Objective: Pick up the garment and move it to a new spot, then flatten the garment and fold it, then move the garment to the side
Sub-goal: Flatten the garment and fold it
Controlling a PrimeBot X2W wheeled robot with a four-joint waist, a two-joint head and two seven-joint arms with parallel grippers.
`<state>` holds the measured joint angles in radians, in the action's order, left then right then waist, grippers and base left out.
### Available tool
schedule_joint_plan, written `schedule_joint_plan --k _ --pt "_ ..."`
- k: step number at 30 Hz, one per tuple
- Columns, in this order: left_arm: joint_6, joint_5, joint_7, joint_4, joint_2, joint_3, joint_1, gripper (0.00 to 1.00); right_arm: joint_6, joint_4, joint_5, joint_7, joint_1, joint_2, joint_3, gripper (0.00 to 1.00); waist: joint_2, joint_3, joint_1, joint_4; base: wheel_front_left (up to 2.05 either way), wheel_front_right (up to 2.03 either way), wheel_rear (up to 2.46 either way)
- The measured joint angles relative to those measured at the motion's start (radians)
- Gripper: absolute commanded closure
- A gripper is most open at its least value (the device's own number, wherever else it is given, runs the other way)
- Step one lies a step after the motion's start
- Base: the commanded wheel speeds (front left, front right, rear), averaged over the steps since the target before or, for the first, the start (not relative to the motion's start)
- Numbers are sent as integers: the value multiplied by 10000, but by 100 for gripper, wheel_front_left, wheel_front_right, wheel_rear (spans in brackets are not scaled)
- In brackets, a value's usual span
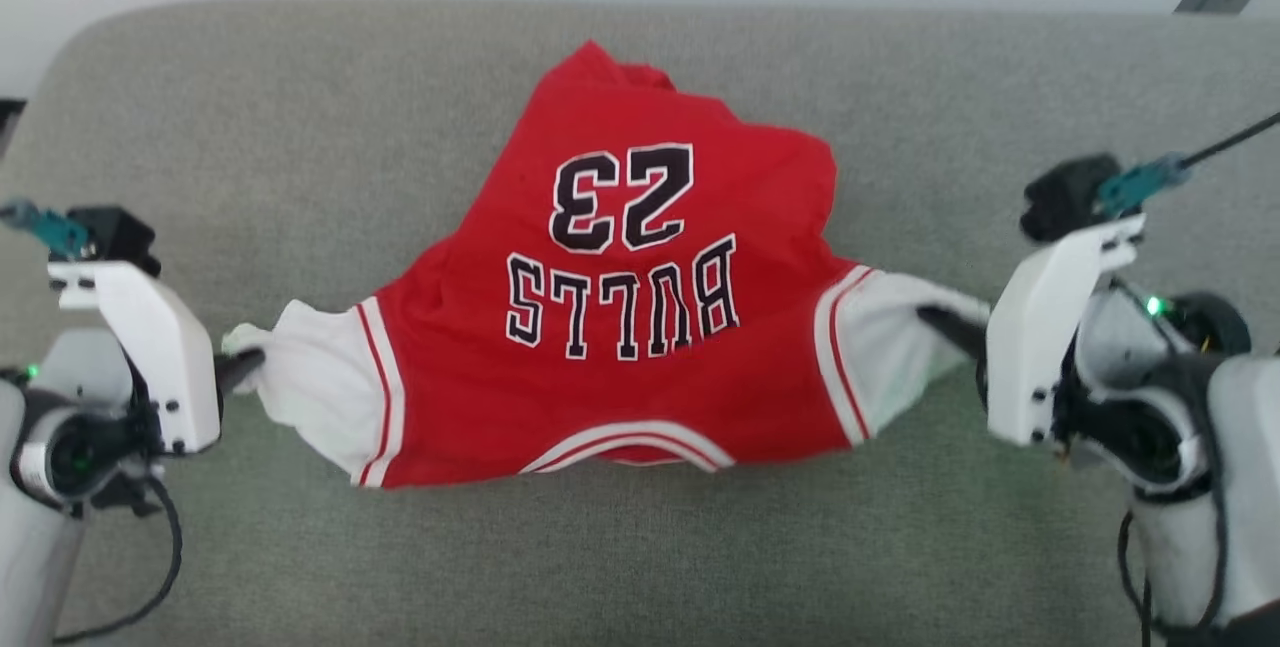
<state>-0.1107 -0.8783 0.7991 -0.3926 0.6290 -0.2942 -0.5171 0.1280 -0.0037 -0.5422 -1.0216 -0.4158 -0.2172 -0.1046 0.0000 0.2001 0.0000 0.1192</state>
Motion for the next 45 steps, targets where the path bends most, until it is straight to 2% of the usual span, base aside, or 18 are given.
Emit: schedule_joint_plan --k 9,18,28,40,45 --pt "775 13 1300 1964 566 107 -1163 100 2 -98 -499 102 -1564 -21 330 100 0 -1003 0 -128 0 0 0" --pt "1289 221 1674 2382 629 303 -2780 100 2 976 -903 1177 -3246 257 719 100 0 -1796 0 -295 0 0 0" --pt "1175 606 1062 1793 339 391 -4634 100 2 1806 -391 2088 -4799 435 1080 100 1 -2233 0 -381 0 0 0" --pt "648 965 56 982 10 188 -5819 100 2 2080 171 2930 -5507 621 1057 100 0 -2113 0 -391 0 0 0" --pt "270 1210 -894 525 -151 130 -6320 100 2 2468 713 3747 -6136 625 880 100 0 -1553 0 -375 0 0 0"
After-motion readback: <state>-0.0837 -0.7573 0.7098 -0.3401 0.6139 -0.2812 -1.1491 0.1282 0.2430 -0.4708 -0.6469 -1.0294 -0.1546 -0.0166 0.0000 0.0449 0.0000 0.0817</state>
